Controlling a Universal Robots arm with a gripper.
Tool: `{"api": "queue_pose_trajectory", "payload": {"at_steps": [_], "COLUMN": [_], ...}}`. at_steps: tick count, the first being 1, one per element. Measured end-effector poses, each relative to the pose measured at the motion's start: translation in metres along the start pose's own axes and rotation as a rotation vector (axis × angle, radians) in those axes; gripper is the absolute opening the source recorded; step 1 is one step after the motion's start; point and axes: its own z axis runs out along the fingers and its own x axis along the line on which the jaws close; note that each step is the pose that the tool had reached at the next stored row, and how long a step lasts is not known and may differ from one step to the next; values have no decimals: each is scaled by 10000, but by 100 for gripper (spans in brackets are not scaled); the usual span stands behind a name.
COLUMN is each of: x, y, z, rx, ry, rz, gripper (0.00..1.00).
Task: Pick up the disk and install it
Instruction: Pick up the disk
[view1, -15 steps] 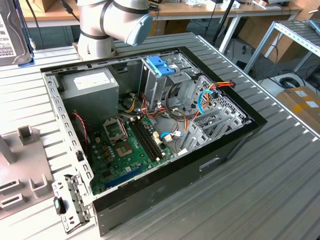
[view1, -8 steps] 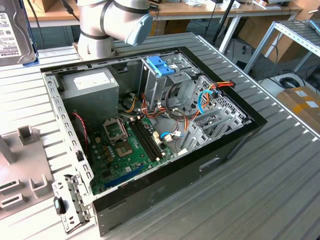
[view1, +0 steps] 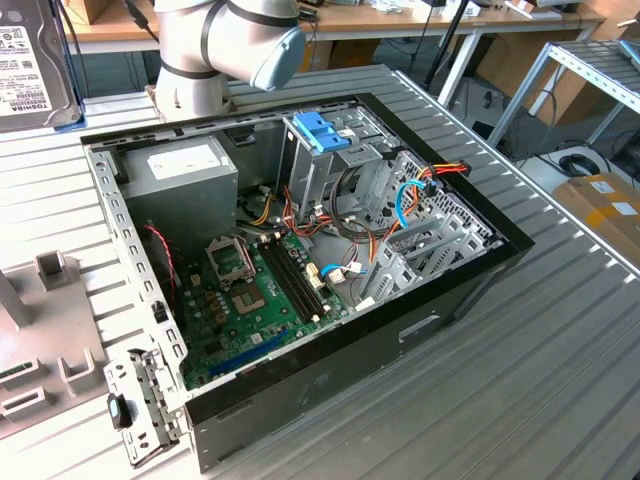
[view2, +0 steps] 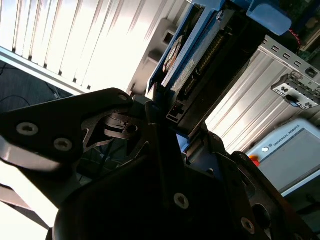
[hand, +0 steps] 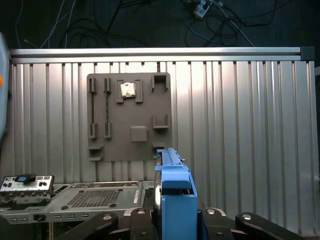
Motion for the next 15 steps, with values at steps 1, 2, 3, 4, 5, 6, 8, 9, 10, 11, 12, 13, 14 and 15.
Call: {"api": "queue_pose_trajectory", "payload": {"at_steps": [1, 2, 3, 4, 5, 6, 8, 9, 10, 11, 12, 13, 14, 15], "x": [0, 0, -1, -1, -1, -1, -2, -2, -2, -2, -2, -2, -2, -3], "y": [-8, -14, -23, -32, -38, -46, -62, -67, -73, -79, -84, -89, -93, -98], "z": [0, 0, 0, 0, 0, 0, 0, 0, 0, 0, 0, 0, 0, 0], "rx": [0, 1, 0, 0, 0, 1, 1, 0, 0, 0, 1, 0, 1, 1], "ry": [-1, -1, 0, 0, 0, -1, 0, 0, -1, 0, -1, -1, -1, -1], "rz": [-1, 0, 0, 1, 0, 0, 0, 0, 0, 0, 0, 0, 0, 0], "gripper": [37, 37, 37, 37, 37, 37, 37, 37, 37, 37, 37, 37, 37, 37]}}
